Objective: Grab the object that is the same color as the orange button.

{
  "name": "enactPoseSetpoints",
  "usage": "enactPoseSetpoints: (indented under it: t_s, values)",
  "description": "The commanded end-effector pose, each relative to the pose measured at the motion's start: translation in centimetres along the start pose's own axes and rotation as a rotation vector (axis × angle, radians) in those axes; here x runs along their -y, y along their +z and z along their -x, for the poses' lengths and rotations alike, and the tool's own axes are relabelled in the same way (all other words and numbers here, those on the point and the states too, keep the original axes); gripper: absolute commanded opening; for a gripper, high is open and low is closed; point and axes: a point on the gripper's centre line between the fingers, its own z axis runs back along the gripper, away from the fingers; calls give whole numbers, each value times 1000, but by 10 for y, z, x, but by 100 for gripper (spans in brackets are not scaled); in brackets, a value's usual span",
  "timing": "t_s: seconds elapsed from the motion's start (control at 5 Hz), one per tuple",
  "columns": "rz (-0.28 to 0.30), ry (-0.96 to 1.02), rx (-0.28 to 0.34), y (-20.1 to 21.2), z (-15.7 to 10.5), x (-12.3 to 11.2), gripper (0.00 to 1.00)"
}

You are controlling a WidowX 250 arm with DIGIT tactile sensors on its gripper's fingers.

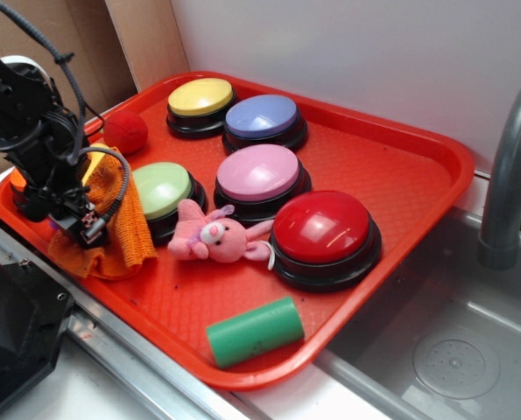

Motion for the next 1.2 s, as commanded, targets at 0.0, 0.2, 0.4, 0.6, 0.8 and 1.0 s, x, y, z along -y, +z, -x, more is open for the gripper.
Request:
enactPoseSetpoints:
  t_s: [0.0,0.2,0.4,0.6,0.8,1.0]
  values:
    - [0,207,-26,66,-44,18,0]
    - [102,198,19,106,-70,31,0]
    - [229,223,71,135,-99,45,0]
    - [251,215,94,150,-121,48,0]
    - [250,262,121,153,-135,42,0]
    - [264,301,79,145,-137,33,0]
